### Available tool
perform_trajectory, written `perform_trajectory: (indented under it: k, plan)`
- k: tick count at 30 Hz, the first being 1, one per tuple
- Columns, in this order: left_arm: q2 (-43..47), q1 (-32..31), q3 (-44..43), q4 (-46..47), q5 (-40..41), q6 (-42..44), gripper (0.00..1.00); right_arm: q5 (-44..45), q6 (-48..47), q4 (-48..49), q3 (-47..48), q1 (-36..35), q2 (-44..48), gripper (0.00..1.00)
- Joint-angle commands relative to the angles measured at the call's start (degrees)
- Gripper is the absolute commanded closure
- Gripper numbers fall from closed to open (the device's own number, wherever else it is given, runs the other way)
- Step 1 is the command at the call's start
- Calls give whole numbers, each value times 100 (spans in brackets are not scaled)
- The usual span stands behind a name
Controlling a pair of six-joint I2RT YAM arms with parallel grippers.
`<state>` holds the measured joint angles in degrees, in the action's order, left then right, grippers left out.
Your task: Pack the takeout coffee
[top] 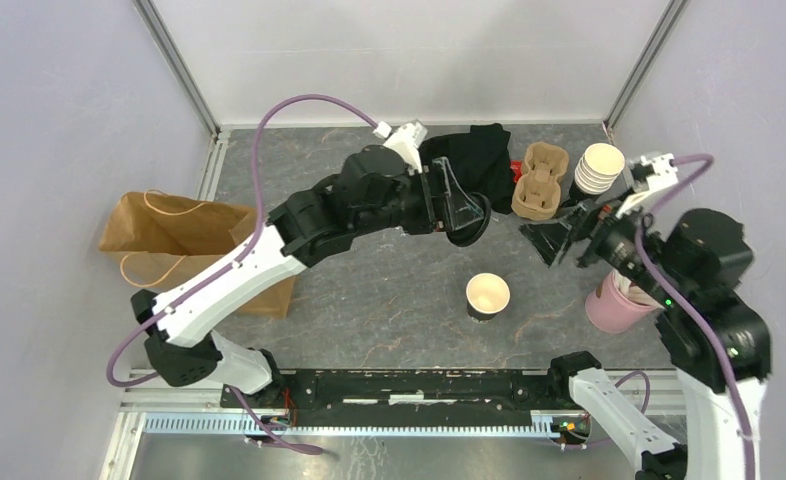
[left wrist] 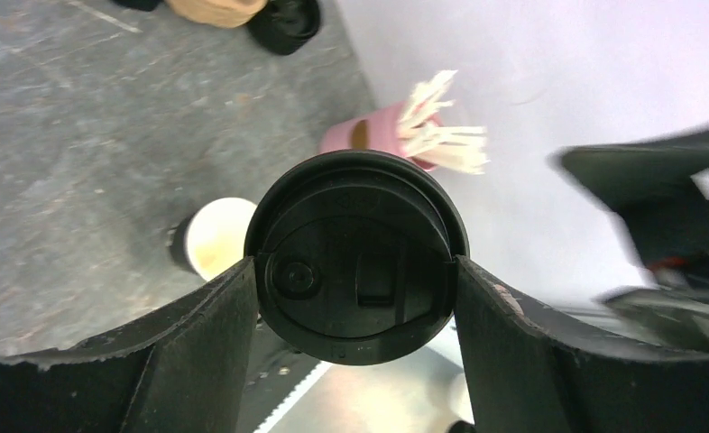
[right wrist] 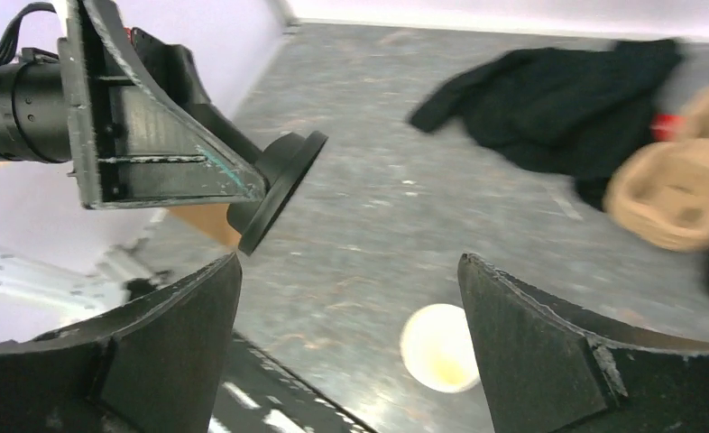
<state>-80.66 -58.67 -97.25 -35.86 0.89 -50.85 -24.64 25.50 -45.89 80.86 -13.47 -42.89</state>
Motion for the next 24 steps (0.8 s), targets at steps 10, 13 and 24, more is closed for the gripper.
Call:
perform_trajectory:
  k: [10,13,24]
  plan:
    - [-2362,-639,-1137,-1045,1512,1469,36,2342,-1966,-2057,1575,7,338,2]
    - [-2875,-916,-1615,-1322,1802,1657,36,2427,-2086,-1882,1639,4,462,2]
    - [-3911,-1410,-2023,-1654,2100,1965,35,3187,-2295,-1390,1487,-347,702,2]
